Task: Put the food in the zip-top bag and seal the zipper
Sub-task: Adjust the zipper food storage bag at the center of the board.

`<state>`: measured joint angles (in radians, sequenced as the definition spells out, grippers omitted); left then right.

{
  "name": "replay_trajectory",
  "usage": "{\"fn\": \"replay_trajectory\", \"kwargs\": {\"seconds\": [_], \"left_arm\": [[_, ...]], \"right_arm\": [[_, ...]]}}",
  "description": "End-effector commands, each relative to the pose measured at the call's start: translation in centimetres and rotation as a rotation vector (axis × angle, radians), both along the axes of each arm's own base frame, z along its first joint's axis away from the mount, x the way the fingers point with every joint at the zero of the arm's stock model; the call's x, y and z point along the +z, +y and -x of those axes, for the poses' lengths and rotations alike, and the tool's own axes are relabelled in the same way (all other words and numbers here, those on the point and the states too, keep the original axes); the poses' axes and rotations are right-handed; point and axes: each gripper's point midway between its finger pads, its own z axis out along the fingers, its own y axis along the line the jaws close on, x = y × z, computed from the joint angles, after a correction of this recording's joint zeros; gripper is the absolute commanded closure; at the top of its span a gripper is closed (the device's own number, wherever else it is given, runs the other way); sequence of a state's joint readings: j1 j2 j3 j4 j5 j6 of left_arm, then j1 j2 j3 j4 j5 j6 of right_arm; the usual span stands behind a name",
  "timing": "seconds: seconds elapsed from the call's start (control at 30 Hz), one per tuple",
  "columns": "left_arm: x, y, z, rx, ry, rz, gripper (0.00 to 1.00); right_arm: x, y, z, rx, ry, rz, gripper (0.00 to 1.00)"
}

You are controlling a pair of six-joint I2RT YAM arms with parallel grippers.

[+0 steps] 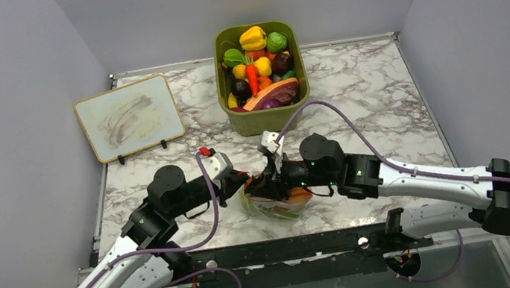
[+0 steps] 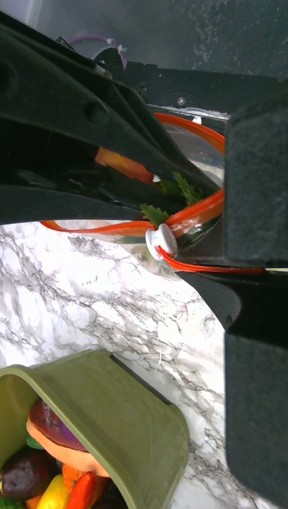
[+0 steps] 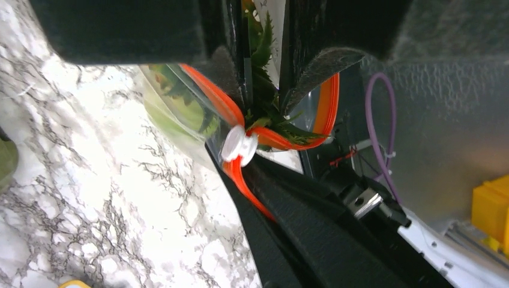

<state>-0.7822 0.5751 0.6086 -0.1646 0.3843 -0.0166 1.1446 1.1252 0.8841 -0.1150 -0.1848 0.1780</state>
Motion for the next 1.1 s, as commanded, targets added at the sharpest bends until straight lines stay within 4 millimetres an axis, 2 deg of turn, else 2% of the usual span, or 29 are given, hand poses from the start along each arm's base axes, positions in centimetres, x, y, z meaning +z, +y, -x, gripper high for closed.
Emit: {"fn": "replay_trajectory", "kwargs": {"seconds": [0.0,0.07,0.2,0.4,0.5,0.6,0.73,0.87,1.07], "left_arm": [[4.9,-0.9,1.4,-0.082,-0.049,0.137,1.0],[5.3,-0.7,1.6,-0.081,-0.054,0.133,1.0],[6.2,0.2,1.5,-0.057,-0.092,0.092,1.0],[5.7,1.1,0.2,0.016,-0.107,0.004,1.0],[5.5,1.9,-0.6,0.079,-0.1,-0.013,1.0],[6.0,2.3,-0.9,0.11,-0.106,-0.017,1.0],[6.3,2.5,-1.5,0.141,-0.106,-0.02,1.0],[5.9,2.9,-1.8,0.17,-0.101,-0.028,1.0],[8.3,2.8,-0.2,0.108,-0.146,0.052,1.0]], "right_arm": [[-2.5,1.3,-1.9,-0.106,0.042,0.037,0.82],[-4.7,1.1,-2.5,-0.165,0.098,0.114,0.85],[-9.8,-0.7,-3.4,-0.308,0.194,0.297,0.89],[-13.8,-4.2,-3.9,-0.458,0.23,0.387,0.93],[-14.3,-5.9,-3.8,-0.505,0.234,0.447,0.93],[-13.9,-7.4,-3.9,-0.529,0.206,0.482,0.93],[-13.8,-8.6,-3.8,-0.529,0.183,0.551,0.93],[-14.3,-8.6,-3.4,-0.487,0.181,0.578,0.93],[-16.0,-8.2,-2.8,-0.439,0.197,0.622,0.93]]}}
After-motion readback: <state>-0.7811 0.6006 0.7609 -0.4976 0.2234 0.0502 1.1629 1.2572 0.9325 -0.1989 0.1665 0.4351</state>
